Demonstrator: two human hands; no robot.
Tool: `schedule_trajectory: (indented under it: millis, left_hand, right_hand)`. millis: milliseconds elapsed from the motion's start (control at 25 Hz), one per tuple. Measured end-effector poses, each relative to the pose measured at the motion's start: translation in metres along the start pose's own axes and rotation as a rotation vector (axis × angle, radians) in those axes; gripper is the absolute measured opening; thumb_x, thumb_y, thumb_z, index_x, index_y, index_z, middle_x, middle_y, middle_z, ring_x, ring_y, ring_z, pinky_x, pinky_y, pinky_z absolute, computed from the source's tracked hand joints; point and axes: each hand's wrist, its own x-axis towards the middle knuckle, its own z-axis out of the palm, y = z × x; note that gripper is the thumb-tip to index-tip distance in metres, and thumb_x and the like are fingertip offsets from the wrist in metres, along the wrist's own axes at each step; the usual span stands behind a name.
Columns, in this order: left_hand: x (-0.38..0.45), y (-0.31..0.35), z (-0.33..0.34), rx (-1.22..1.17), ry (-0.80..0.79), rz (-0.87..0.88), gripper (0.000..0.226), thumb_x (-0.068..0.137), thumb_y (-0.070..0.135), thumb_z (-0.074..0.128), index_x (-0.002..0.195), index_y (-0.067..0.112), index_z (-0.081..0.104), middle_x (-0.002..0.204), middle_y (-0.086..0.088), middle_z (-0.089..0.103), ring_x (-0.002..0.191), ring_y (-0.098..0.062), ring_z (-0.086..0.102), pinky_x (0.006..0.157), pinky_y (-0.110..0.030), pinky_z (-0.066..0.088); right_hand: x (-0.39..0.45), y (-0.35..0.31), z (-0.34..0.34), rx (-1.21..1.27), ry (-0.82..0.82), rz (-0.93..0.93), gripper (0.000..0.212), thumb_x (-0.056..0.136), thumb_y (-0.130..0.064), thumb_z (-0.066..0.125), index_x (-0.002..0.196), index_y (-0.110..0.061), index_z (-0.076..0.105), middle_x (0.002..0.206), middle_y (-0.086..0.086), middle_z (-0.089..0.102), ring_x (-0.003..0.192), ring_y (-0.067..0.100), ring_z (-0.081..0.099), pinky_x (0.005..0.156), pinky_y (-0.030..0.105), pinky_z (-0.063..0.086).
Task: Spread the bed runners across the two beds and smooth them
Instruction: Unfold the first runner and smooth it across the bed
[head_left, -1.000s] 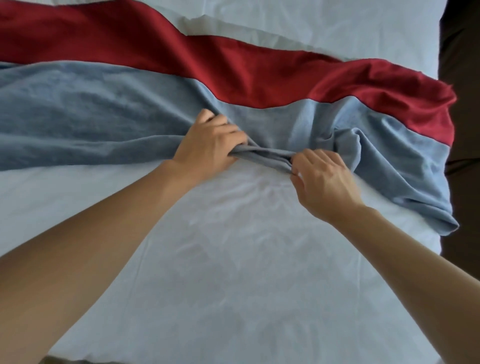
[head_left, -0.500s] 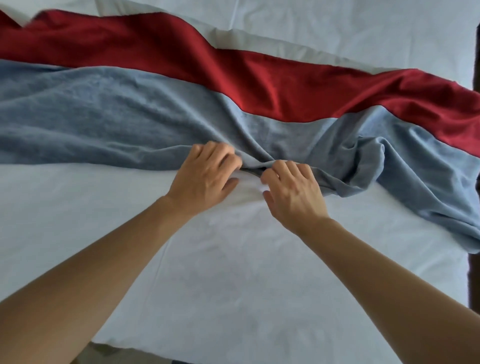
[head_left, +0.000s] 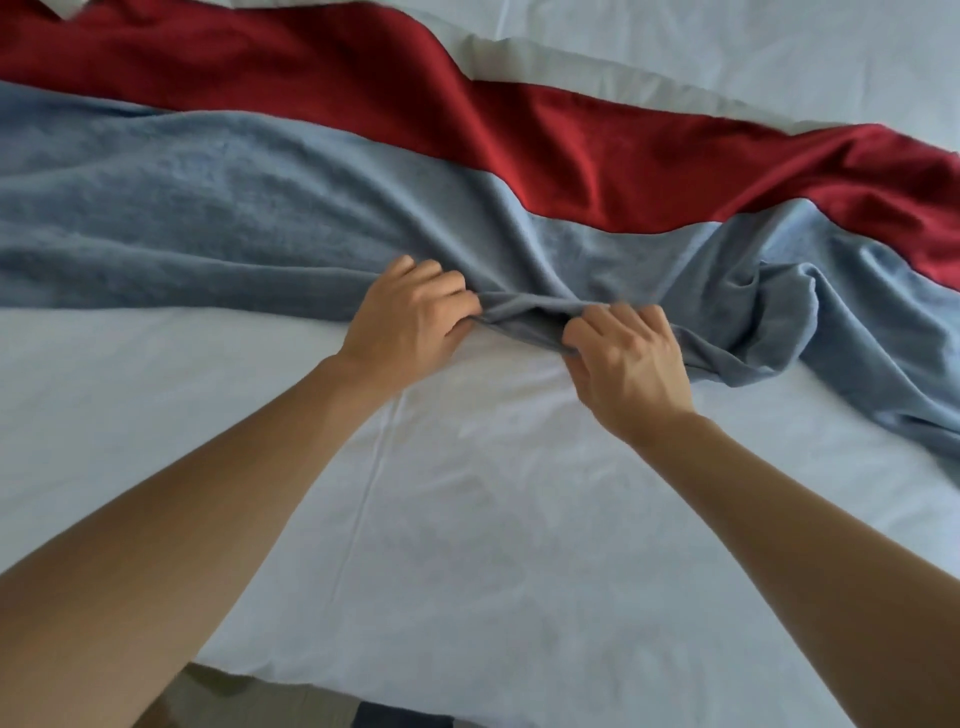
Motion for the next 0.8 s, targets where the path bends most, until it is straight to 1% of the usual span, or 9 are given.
schedule_trajectory:
  millis: [80, 120, 200, 320, 400, 520, 600, 720, 800]
  left_hand:
    - [-0.018, -0.001, -0.005, -0.025, -0.003, 0.092, 0.015, 0.091, 0.017, 0.063, 0.077, 0.014, 0.067, 0.07, -0.003, 0.055, 0.068, -0.027, 0.051, 0.064, -0.039, 0.036]
    - [-0.028, 0.0, -0.006, -0.026, -0.025, 0.118, 0.016, 0.091, 0.018, 0.063, 0.076, 0.014, 0.065, 0.071, -0.003, 0.054, 0.067, -0.027, 0.051, 0.064, -0.039, 0.035]
    - [-0.038, 0.006, -0.006, -0.047, -0.085, 0.106, 0.019, 0.092, 0.021, 0.062, 0.075, 0.013, 0.062, 0.073, -0.003, 0.054, 0.068, -0.027, 0.051, 0.063, -0.039, 0.035]
    - [-0.015, 0.026, -0.005, -0.125, -0.076, 0.05, 0.019, 0.088, 0.031, 0.064, 0.081, 0.013, 0.064, 0.08, -0.001, 0.057, 0.074, -0.025, 0.051, 0.066, -0.039, 0.038]
    - [0.013, 0.051, -0.005, -0.152, -0.049, 0.089, 0.02, 0.088, 0.034, 0.066, 0.084, 0.014, 0.064, 0.083, -0.002, 0.058, 0.076, -0.024, 0.051, 0.068, -0.039, 0.039]
    - [0.055, 0.096, 0.0, -0.156, -0.056, 0.152, 0.02, 0.085, 0.033, 0.065, 0.087, 0.013, 0.063, 0.087, -0.004, 0.058, 0.078, -0.026, 0.053, 0.07, -0.039, 0.037]
    - [0.08, 0.129, 0.002, -0.168, -0.07, 0.169, 0.022, 0.083, 0.033, 0.063, 0.091, 0.013, 0.062, 0.089, -0.004, 0.058, 0.081, -0.027, 0.053, 0.071, -0.04, 0.037]
    - [0.111, 0.185, 0.01, -0.188, -0.065, 0.254, 0.02, 0.084, 0.032, 0.063, 0.095, 0.014, 0.063, 0.091, -0.003, 0.058, 0.081, -0.026, 0.052, 0.071, -0.039, 0.037]
    - [0.128, 0.221, 0.021, -0.18, -0.076, 0.288, 0.024, 0.084, 0.031, 0.063, 0.101, 0.014, 0.064, 0.095, -0.003, 0.059, 0.085, -0.025, 0.052, 0.072, -0.038, 0.037]
  right_hand:
    - [-0.016, -0.011, -0.002, 0.039, -0.034, -0.003, 0.01, 0.086, -0.012, 0.063, 0.077, -0.012, 0.064, 0.076, 0.004, 0.058, 0.073, 0.03, 0.053, 0.07, 0.042, 0.04]
    - [-0.022, -0.017, -0.001, 0.045, -0.083, 0.008, 0.009, 0.086, -0.012, 0.063, 0.079, -0.012, 0.066, 0.078, 0.004, 0.059, 0.076, 0.03, 0.054, 0.071, 0.042, 0.041]
    - [-0.029, -0.027, 0.003, 0.051, -0.165, 0.039, 0.007, 0.085, -0.011, 0.063, 0.081, -0.012, 0.069, 0.082, 0.004, 0.061, 0.08, 0.03, 0.057, 0.074, 0.042, 0.044]
    - [-0.025, -0.027, -0.006, 0.075, -0.147, 0.092, 0.008, 0.085, -0.016, 0.062, 0.082, -0.013, 0.069, 0.083, 0.002, 0.063, 0.08, 0.029, 0.058, 0.076, 0.041, 0.045]
    - [-0.026, -0.021, -0.02, 0.062, -0.104, 0.119, 0.009, 0.087, -0.017, 0.06, 0.088, -0.014, 0.069, 0.087, 0.002, 0.064, 0.081, 0.027, 0.058, 0.076, 0.041, 0.045]
    - [-0.034, 0.004, -0.046, 0.003, -0.048, 0.193, 0.018, 0.087, -0.013, 0.053, 0.097, -0.012, 0.068, 0.094, 0.004, 0.063, 0.084, 0.029, 0.058, 0.077, 0.042, 0.046]
    - [-0.045, 0.031, -0.065, -0.045, -0.026, 0.262, 0.024, 0.084, -0.009, 0.052, 0.103, -0.012, 0.067, 0.103, 0.004, 0.063, 0.092, 0.029, 0.059, 0.081, 0.039, 0.044]
    - [-0.077, 0.081, -0.094, -0.131, -0.007, 0.43, 0.036, 0.079, -0.006, 0.061, 0.114, -0.012, 0.064, 0.111, 0.004, 0.062, 0.101, 0.026, 0.057, 0.088, 0.037, 0.042]
    - [-0.107, 0.116, -0.104, -0.188, -0.039, 0.514, 0.04, 0.076, -0.006, 0.069, 0.116, -0.011, 0.063, 0.108, 0.005, 0.062, 0.099, 0.028, 0.058, 0.088, 0.038, 0.042]
